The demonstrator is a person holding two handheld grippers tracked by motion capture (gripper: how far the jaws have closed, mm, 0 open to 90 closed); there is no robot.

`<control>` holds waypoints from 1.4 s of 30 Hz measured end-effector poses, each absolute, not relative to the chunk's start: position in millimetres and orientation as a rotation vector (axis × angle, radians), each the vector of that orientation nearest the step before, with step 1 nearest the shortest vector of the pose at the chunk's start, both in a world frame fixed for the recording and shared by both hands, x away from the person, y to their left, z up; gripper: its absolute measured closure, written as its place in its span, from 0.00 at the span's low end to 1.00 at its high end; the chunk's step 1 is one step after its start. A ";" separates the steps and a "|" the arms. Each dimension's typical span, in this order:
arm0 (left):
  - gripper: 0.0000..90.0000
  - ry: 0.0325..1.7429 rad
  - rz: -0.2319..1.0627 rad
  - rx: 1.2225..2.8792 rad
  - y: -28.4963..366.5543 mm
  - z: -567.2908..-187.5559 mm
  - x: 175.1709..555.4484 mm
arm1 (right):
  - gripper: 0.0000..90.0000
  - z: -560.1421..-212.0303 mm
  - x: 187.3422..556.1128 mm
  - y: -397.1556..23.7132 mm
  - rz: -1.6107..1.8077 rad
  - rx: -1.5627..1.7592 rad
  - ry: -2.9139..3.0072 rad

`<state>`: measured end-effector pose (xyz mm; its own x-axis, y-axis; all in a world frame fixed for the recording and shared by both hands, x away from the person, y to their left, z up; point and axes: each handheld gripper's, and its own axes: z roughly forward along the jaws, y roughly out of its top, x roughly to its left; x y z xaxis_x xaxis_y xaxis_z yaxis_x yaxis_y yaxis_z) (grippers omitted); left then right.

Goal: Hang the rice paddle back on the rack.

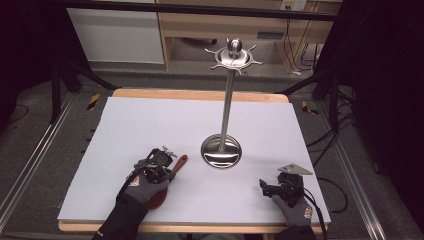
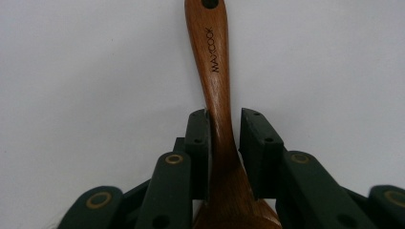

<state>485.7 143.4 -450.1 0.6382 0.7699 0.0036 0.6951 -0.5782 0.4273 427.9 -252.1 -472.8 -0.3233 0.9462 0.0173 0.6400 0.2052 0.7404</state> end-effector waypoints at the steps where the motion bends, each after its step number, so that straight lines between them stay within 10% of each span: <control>1: 0.81 1.161 0.265 2.472 143.4 -450.1 485.7 | 0.12 -472.8 427.9 -252.1 0.919 1.472 2.041; 42: 0.87 1.161 0.141 2.555 141.3 -447.8 502.5 | 0.12 -473.1 429.0 -252.0 0.915 1.489 2.061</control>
<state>502.5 141.3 -447.8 0.6631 0.7471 -0.0458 0.7144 -0.6134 0.3368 429.0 -252.0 -473.1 -0.3266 0.9446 0.0311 0.6569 0.2032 0.7261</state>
